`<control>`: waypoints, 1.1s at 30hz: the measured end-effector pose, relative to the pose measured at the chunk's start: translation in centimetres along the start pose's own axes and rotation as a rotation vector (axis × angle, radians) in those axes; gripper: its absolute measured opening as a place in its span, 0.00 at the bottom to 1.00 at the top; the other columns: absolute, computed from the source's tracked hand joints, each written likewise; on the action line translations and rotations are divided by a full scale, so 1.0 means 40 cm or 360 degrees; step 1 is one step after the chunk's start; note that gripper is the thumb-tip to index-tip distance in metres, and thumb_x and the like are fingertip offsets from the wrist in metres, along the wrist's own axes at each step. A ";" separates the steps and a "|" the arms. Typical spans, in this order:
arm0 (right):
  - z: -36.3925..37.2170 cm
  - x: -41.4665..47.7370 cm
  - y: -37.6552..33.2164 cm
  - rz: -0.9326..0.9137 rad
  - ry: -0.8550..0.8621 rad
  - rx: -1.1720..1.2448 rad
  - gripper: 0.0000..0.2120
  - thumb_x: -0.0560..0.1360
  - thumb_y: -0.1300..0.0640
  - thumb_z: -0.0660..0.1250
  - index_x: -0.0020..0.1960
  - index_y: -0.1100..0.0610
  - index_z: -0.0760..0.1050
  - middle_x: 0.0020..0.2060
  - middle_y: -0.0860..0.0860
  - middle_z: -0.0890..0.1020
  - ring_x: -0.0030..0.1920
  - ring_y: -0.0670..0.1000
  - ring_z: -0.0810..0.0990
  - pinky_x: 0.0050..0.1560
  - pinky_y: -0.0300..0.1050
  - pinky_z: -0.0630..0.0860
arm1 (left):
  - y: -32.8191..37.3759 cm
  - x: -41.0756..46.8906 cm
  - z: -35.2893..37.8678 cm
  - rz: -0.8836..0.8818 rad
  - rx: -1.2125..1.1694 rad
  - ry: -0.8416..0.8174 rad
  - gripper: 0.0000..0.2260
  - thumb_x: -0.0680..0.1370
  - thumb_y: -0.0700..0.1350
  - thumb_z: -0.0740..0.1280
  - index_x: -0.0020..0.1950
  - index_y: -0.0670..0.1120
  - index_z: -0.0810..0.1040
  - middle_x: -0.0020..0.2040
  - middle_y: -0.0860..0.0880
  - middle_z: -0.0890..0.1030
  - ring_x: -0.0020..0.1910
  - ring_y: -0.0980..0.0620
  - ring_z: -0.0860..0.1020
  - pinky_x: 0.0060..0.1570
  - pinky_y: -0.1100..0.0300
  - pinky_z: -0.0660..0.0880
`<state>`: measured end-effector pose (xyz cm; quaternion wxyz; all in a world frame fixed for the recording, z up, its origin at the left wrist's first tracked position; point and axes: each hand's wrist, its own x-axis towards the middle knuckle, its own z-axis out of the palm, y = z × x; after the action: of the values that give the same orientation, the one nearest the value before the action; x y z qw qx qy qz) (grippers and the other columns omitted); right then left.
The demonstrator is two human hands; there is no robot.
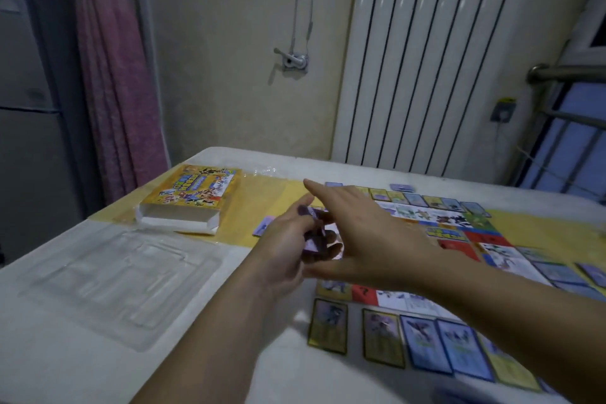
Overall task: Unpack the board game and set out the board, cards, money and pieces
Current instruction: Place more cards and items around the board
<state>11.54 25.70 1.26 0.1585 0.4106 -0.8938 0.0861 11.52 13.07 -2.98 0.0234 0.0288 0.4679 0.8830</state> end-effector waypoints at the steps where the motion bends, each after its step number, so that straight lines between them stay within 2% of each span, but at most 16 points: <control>1: -0.008 -0.026 0.005 0.0036 0.0014 -0.0019 0.47 0.70 0.42 0.70 0.77 0.53 0.46 0.71 0.47 0.65 0.68 0.47 0.61 0.63 0.36 0.57 | -0.009 -0.015 0.033 -0.0022 0.0093 -0.0087 0.14 0.78 0.30 0.52 0.55 0.41 0.75 0.41 0.42 0.80 0.39 0.48 0.77 0.33 0.62 0.76; 3: -0.024 -0.071 0.027 0.0123 0.0046 0.0043 0.46 0.70 0.45 0.71 0.77 0.54 0.47 0.70 0.50 0.68 0.67 0.51 0.64 0.66 0.41 0.61 | -0.023 -0.040 0.101 -0.0051 0.0248 -0.0198 0.13 0.78 0.30 0.52 0.44 0.40 0.74 0.32 0.46 0.79 0.30 0.54 0.77 0.27 0.66 0.73; 5: -0.050 -0.117 0.053 0.0199 0.0093 0.0169 0.45 0.69 0.49 0.72 0.77 0.55 0.50 0.66 0.52 0.72 0.64 0.53 0.69 0.64 0.48 0.68 | -0.040 -0.055 0.162 -0.0076 0.0306 -0.0259 0.12 0.78 0.30 0.52 0.42 0.39 0.73 0.30 0.46 0.78 0.27 0.55 0.77 0.25 0.67 0.71; 7: -0.081 -0.173 0.082 0.0243 0.0184 0.0238 0.43 0.69 0.52 0.73 0.77 0.54 0.54 0.61 0.50 0.76 0.60 0.51 0.73 0.60 0.49 0.71 | -0.059 -0.064 0.215 -0.0140 0.0341 -0.0304 0.12 0.78 0.31 0.52 0.41 0.40 0.72 0.27 0.49 0.78 0.24 0.56 0.76 0.25 0.66 0.70; 10: -0.130 -0.265 0.122 0.0317 0.0281 0.0194 0.40 0.68 0.53 0.73 0.75 0.51 0.57 0.57 0.47 0.76 0.56 0.48 0.71 0.58 0.46 0.72 | -0.100 -0.079 0.296 -0.0249 0.0440 -0.0417 0.11 0.80 0.35 0.53 0.43 0.42 0.73 0.28 0.50 0.79 0.25 0.56 0.75 0.34 0.60 0.69; 12: -0.164 -0.329 0.148 0.0326 0.0332 0.0106 0.40 0.68 0.53 0.74 0.74 0.51 0.59 0.58 0.47 0.76 0.55 0.46 0.70 0.57 0.43 0.71 | -0.136 -0.086 0.356 -0.0270 0.0504 -0.0496 0.12 0.80 0.35 0.53 0.44 0.43 0.74 0.33 0.48 0.79 0.28 0.54 0.74 0.36 0.59 0.69; 13: -0.182 -0.362 0.163 0.0337 0.0327 0.0097 0.40 0.67 0.53 0.75 0.74 0.51 0.60 0.59 0.47 0.76 0.54 0.45 0.70 0.57 0.38 0.70 | -0.155 -0.086 0.388 -0.0257 0.0529 -0.0523 0.13 0.80 0.35 0.53 0.43 0.43 0.75 0.35 0.46 0.78 0.30 0.53 0.73 0.36 0.59 0.69; 15: -0.226 -0.432 0.190 0.0514 0.0285 0.0351 0.41 0.66 0.51 0.77 0.74 0.52 0.61 0.60 0.45 0.75 0.54 0.40 0.73 0.55 0.28 0.69 | -0.196 -0.086 0.455 -0.0246 0.0561 -0.0585 0.11 0.79 0.34 0.54 0.43 0.42 0.75 0.36 0.45 0.74 0.31 0.53 0.72 0.33 0.61 0.71; 17: -0.275 -0.505 0.218 0.0848 0.0341 0.0918 0.39 0.63 0.48 0.75 0.71 0.55 0.66 0.57 0.44 0.78 0.53 0.38 0.77 0.55 0.29 0.73 | -0.237 -0.088 0.523 -0.0275 0.0582 -0.0679 0.10 0.79 0.34 0.56 0.44 0.42 0.74 0.31 0.48 0.73 0.28 0.55 0.72 0.30 0.64 0.73; 19: -0.312 -0.589 0.262 0.1155 0.0515 0.1403 0.31 0.61 0.51 0.72 0.62 0.58 0.75 0.49 0.49 0.83 0.49 0.43 0.81 0.58 0.41 0.75 | -0.278 -0.096 0.589 -0.0328 0.0601 -0.0787 0.10 0.80 0.36 0.55 0.43 0.44 0.72 0.30 0.50 0.72 0.26 0.57 0.71 0.31 0.65 0.73; 22: -0.335 -0.706 0.296 0.1404 0.0557 0.1544 0.13 0.62 0.55 0.70 0.45 0.58 0.79 0.45 0.57 0.82 0.48 0.51 0.80 0.63 0.55 0.71 | -0.339 -0.116 0.678 -0.0390 0.0654 -0.0980 0.10 0.82 0.37 0.54 0.43 0.45 0.71 0.32 0.50 0.72 0.26 0.57 0.70 0.33 0.65 0.74; 24: -0.334 -0.772 0.314 0.1468 0.0657 0.1592 0.04 0.67 0.60 0.70 0.42 0.59 0.78 0.40 0.56 0.81 0.45 0.52 0.79 0.63 0.56 0.71 | -0.383 -0.127 0.729 -0.0380 0.0740 -0.1070 0.10 0.81 0.36 0.55 0.42 0.45 0.70 0.33 0.50 0.72 0.26 0.57 0.70 0.34 0.65 0.73; 27: -0.328 -0.842 0.334 0.1454 0.0903 0.1672 0.04 0.67 0.63 0.69 0.41 0.60 0.76 0.38 0.54 0.81 0.40 0.50 0.79 0.55 0.49 0.75 | -0.433 -0.146 0.797 -0.0296 0.0845 -0.1140 0.11 0.81 0.36 0.55 0.41 0.45 0.71 0.33 0.50 0.72 0.27 0.57 0.71 0.36 0.64 0.72; 30: -0.346 -0.898 0.365 0.1464 0.1141 0.1663 0.03 0.73 0.67 0.65 0.43 0.60 0.76 0.35 0.52 0.82 0.37 0.48 0.81 0.43 0.39 0.79 | -0.471 -0.148 0.844 -0.0188 0.1024 -0.1185 0.09 0.81 0.39 0.57 0.46 0.45 0.75 0.41 0.50 0.78 0.34 0.57 0.77 0.41 0.61 0.72; 31: -0.356 -0.919 0.387 0.1511 0.1214 0.1604 0.05 0.74 0.67 0.64 0.42 0.59 0.76 0.34 0.51 0.82 0.37 0.47 0.81 0.43 0.40 0.80 | -0.484 -0.140 0.849 -0.0116 0.1151 -0.1188 0.07 0.81 0.40 0.58 0.51 0.46 0.76 0.46 0.50 0.79 0.38 0.57 0.78 0.41 0.63 0.72; 33: -0.371 -0.972 0.444 0.1686 0.1214 0.1320 0.06 0.74 0.67 0.66 0.42 0.58 0.76 0.34 0.51 0.83 0.38 0.48 0.82 0.47 0.45 0.80 | -0.514 -0.112 0.835 0.0095 0.1461 -0.1135 0.12 0.81 0.42 0.59 0.63 0.49 0.74 0.53 0.52 0.79 0.44 0.58 0.79 0.41 0.69 0.72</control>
<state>25.02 68.90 0.95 0.2265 -0.1040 -0.7492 0.6136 18.70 51.84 -1.39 0.1397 0.3448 0.7649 0.5258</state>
